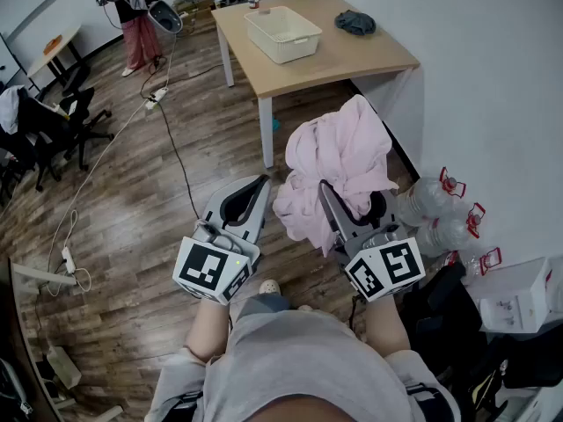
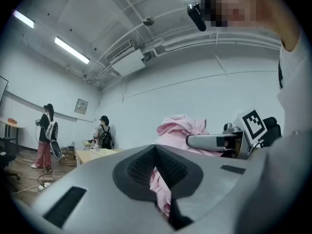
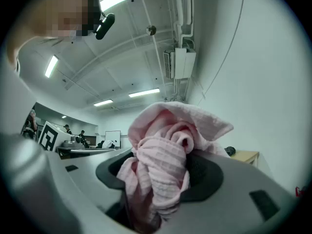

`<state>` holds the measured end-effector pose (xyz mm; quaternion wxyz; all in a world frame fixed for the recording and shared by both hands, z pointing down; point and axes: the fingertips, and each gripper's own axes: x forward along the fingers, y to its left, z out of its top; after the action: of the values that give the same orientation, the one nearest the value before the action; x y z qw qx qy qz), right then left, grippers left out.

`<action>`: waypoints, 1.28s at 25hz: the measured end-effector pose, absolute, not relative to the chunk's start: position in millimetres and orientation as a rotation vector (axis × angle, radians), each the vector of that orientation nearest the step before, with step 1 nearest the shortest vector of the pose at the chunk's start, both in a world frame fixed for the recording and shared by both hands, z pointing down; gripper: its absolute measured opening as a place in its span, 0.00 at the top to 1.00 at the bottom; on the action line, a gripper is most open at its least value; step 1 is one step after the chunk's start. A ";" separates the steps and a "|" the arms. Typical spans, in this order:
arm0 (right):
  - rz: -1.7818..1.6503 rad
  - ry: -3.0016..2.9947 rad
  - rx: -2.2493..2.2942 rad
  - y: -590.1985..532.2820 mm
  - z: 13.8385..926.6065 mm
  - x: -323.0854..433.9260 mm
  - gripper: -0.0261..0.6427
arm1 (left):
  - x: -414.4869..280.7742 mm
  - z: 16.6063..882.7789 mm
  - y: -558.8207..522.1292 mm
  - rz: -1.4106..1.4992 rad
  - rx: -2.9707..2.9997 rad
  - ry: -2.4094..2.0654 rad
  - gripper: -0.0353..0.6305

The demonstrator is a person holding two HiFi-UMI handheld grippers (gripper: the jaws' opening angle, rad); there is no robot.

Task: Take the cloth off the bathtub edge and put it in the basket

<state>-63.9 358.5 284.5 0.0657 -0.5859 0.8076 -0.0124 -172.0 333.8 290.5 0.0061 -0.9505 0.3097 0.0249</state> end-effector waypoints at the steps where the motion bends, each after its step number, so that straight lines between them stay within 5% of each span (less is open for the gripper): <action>1: -0.035 2.437 -1.767 358.4 284.4 -63.4 0.56 | -171.8 290.5 333.8 0.080 -2.974 0.971 0.95; 32: -0.035 2.380 -1.835 306.9 299.0 -76.1 0.55 | -192.5 296.0 269.0 0.138 -2.976 0.908 0.95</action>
<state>-76.1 306.9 299.0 0.0681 -0.6093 0.7899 -0.0118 -192.5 269.0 296.0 0.0137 -0.9554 0.2916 0.0442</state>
